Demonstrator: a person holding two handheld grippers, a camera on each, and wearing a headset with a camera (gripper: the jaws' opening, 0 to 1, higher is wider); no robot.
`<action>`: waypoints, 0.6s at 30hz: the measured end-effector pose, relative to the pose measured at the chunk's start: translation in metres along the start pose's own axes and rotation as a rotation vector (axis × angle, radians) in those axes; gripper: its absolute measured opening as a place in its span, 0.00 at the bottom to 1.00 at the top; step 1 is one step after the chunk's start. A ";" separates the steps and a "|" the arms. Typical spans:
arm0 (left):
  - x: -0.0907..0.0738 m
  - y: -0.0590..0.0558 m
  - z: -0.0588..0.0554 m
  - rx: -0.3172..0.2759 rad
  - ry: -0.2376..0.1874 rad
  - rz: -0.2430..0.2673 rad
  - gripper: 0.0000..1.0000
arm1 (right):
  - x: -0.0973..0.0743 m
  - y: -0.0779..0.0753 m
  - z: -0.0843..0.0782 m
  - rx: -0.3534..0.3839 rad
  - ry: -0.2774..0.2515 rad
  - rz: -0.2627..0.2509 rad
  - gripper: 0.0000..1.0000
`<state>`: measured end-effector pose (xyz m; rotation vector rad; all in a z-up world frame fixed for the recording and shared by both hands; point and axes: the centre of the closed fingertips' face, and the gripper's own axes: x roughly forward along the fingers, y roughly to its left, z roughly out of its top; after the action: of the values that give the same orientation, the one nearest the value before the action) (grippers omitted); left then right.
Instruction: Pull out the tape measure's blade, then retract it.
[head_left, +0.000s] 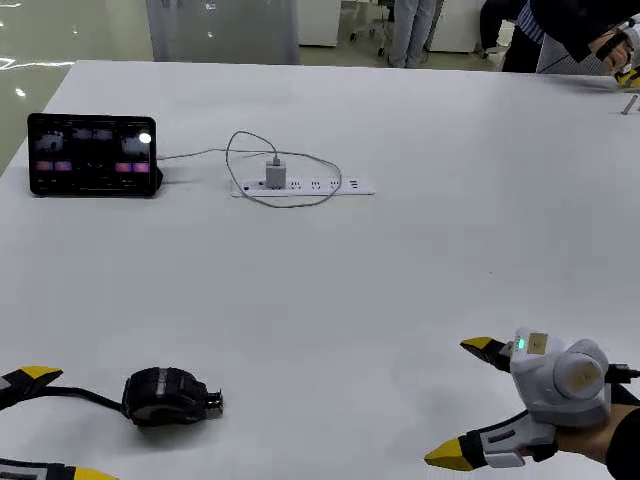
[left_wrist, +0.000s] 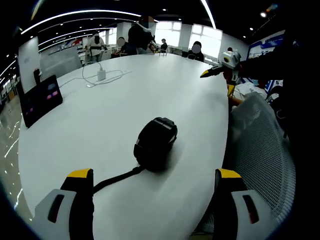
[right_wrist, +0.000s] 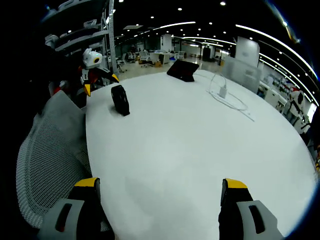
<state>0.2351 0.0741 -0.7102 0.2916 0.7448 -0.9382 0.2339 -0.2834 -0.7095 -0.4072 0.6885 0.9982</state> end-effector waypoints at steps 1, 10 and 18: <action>0.002 -0.001 0.001 0.016 0.008 -0.011 0.99 | 0.002 0.001 0.003 -0.009 -0.011 0.008 1.00; 0.016 -0.004 0.010 0.116 0.063 -0.073 0.98 | 0.023 0.005 0.017 -0.041 0.006 0.043 1.00; 0.031 -0.010 0.014 0.222 0.133 -0.126 0.96 | 0.046 0.015 0.031 -0.079 0.014 0.080 1.00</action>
<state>0.2443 0.0412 -0.7211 0.5102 0.7883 -1.1314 0.2480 -0.2289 -0.7189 -0.4589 0.6834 1.1023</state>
